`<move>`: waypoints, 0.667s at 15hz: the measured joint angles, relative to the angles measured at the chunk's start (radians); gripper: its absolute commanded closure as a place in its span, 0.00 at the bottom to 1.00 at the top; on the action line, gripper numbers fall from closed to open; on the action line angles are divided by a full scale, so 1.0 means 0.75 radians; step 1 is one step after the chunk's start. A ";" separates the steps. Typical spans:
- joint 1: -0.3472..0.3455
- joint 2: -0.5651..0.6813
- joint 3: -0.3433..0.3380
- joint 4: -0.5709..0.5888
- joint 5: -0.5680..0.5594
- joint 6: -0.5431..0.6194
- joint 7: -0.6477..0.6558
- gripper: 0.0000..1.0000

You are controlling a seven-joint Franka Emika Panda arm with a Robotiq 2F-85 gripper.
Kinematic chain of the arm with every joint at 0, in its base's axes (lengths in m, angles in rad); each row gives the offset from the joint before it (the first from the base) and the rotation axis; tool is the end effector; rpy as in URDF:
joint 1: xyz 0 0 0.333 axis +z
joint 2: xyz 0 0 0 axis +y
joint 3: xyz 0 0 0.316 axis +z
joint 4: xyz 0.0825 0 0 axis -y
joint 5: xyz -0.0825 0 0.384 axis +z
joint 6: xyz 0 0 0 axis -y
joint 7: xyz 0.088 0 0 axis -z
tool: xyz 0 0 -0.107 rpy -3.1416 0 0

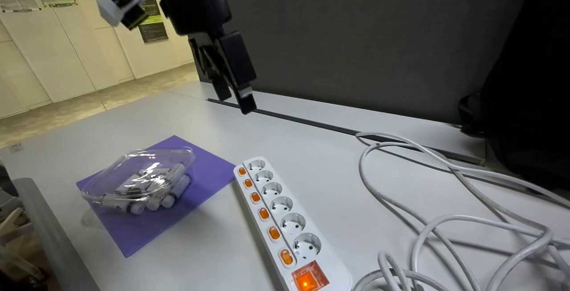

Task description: Turn on the third last switch to the left

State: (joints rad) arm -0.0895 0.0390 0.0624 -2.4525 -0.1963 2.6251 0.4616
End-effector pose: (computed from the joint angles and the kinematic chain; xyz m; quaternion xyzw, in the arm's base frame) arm 0.4939 -0.0087 0.2953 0.9833 -0.1610 0.0764 0.0372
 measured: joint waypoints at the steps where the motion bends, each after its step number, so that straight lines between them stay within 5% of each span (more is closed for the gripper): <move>1: 0.010 0.040 -0.015 0.000 -0.030 0.052 0.030 0.00; 2: 0.027 0.077 -0.032 0.001 -0.063 0.096 0.065 0.25; 3: 0.049 0.109 -0.052 0.001 -0.090 0.128 0.100 0.26; 10: 0.224 0.269 -0.193 0.009 -0.130 0.237 0.201 0.75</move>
State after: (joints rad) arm 0.0787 0.2404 -0.0824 -2.4458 -0.2937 2.8028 0.6124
